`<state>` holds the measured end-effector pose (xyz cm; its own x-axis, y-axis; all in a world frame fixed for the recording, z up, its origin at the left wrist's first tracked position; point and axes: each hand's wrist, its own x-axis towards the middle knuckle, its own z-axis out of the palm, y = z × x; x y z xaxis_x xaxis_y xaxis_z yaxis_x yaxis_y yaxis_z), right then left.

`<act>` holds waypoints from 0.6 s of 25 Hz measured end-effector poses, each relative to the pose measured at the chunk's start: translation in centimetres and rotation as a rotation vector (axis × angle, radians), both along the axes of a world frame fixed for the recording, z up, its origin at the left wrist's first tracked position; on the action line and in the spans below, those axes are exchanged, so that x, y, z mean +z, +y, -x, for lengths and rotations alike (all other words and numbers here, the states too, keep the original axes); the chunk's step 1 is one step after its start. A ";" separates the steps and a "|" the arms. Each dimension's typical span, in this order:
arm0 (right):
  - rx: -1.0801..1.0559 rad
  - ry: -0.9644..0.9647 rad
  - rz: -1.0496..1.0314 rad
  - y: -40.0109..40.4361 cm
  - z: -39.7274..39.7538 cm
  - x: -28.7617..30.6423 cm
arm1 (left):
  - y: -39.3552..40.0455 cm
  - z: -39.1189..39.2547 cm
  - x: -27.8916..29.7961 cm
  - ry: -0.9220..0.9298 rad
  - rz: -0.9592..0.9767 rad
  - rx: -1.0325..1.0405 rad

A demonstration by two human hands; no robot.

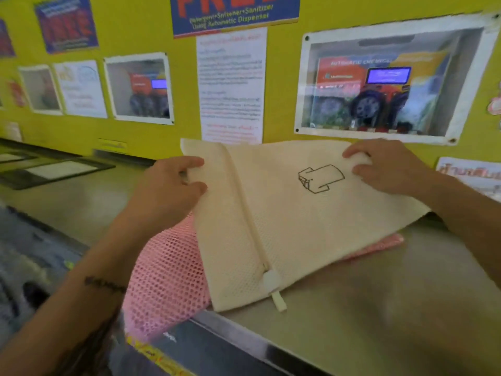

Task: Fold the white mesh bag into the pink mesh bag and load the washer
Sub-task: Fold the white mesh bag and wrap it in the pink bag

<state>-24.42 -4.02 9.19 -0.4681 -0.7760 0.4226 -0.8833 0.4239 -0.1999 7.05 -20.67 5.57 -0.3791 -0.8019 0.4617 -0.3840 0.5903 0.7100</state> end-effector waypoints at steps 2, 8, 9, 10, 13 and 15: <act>-0.015 -0.044 -0.225 -3.8 -2.2 -2.1 | -2.3 -1.8 -1.8 -0.226 0.001 0.070; 0.094 -0.124 -0.600 -8.1 -9.5 -7.0 | -6.9 -5.4 -4.7 -0.664 0.156 -0.020; 0.077 -0.167 -0.621 -8.3 -10.0 -7.5 | -7.1 -5.6 -4.6 -0.636 0.156 -0.129; 0.049 -0.187 -0.624 -8.5 -10.3 -7.8 | -7.1 -5.8 -4.4 -0.615 0.131 -0.233; -0.019 -0.145 -0.619 -8.2 -11.5 -7.3 | -7.2 -6.4 -3.9 -0.608 0.010 -0.409; -0.001 -0.067 -0.567 -8.1 -13.5 -6.4 | -7.5 -6.6 -3.3 -0.696 -0.029 -0.467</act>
<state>-10.95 -12.10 2.77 -0.4801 -0.8725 -0.0907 -0.8763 0.4818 0.0033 13.64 -28.20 2.24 -0.8658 -0.5000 -0.0190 -0.4610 0.7824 0.4188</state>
